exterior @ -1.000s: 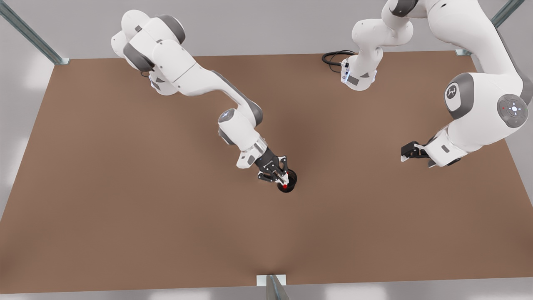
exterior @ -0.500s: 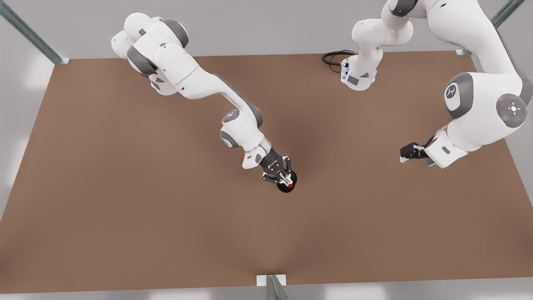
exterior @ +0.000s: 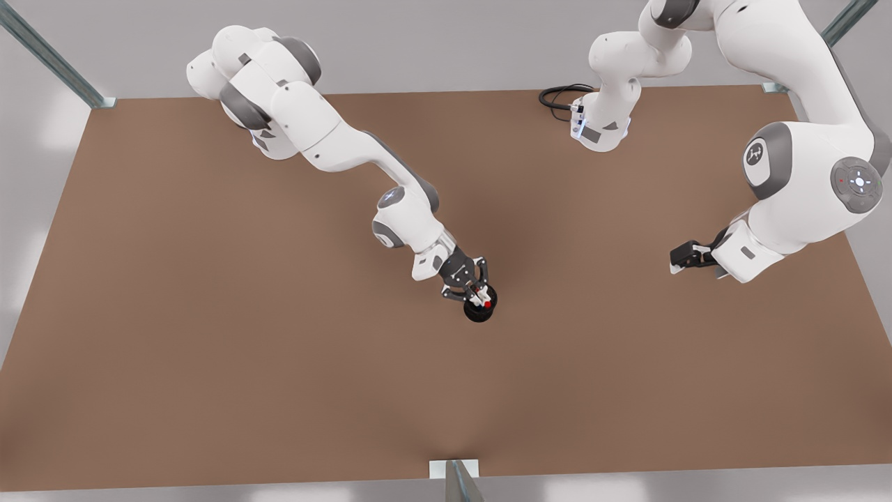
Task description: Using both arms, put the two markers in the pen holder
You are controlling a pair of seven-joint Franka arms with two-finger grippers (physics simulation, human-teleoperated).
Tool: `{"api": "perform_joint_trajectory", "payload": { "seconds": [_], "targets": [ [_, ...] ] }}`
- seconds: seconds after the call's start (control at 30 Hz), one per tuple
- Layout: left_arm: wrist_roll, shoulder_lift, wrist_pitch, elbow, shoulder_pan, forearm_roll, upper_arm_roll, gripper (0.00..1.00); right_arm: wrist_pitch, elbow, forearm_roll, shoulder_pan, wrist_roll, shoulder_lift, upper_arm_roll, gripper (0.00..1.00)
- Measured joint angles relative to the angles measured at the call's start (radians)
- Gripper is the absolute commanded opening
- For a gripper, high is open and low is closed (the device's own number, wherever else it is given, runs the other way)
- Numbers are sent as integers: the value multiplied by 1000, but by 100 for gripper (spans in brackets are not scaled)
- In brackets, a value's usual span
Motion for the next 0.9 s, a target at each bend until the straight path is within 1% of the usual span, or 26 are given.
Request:
{"api": "perform_joint_trajectory", "payload": {
  "seconds": [0.03, 0.07, 0.1, 0.13, 0.3, 0.33, 0.37, 0.43, 0.5, 0.53, 0.57, 0.63, 0.7, 0.73, 0.8, 0.9],
  "targets": [
    [-1, 0, 1, 0, 0, 0, 0, 100, 4, 0, 0, 1, -1, 0, 0, 25],
    [-3, 0, 1, 0, 0, 0, 0, 100, 8, 0, 0, 2, -1, 2, 0, 29],
    [-4, 0, 2, 0, -1, 0, 0, 100, 10, 0, 0, 3, -2, 5, 0, 60],
    [-5, 0, 2, 0, -1, 0, 0, 100, 12, 0, 1, 4, -3, 6, 0, 100],
    [-9, 0, 4, 0, -3, 0, 0, 100, 16, 2, -7, -4, -9, 5, 0, 100],
    [-10, 0, 4, 0, -3, 0, 0, 100, -6, 12, -8, -6, -9, -21, 1, 100],
    [-11, -1, 4, 0, -4, 0, 0, 100, -79, 35, -8, -14, -10, -98, 4, 100],
    [-13, 0, 3, 5, -8, 4, -1, 100, -311, 69, -9, -86, -10, -299, 7, 100],
    [-14, -1, 0, 10, -8, 7, -2, 100, -606, 161, 3, -217, -12, -403, 15, 100],
    [-14, -1, -1, 11, -9, 9, -3, 100, -740, 182, 28, -283, -19, -453, 2, 100],
    [-14, 1, -2, 12, -12, 10, -3, 100, -861, 180, 54, -324, -33, -501, -37, 100],
    [-15, 7, -5, 12, -26, 10, -3, 100, -1052, 51, 96, -422, -66, -628, -79, 100],
    [-16, 9, -7, 12, -38, 9, -4, 100, -1185, -67, 129, -485, -100, -719, -94, 100],
    [-16, 9, -11, 12, -39, 9, -4, 100, -1235, -100, 143, -504, -117, -741, -102, 100],
    [-17, 10, -17, 12, -39, 8, -4, 100, -1314, -124, 163, -536, -151, -758, -109, 99],
    [-18, 20, -23, 12, -39, 9, -4, 100, -1390, -113, 179, -555, -203, -752, -123, 100]
  ]
}}
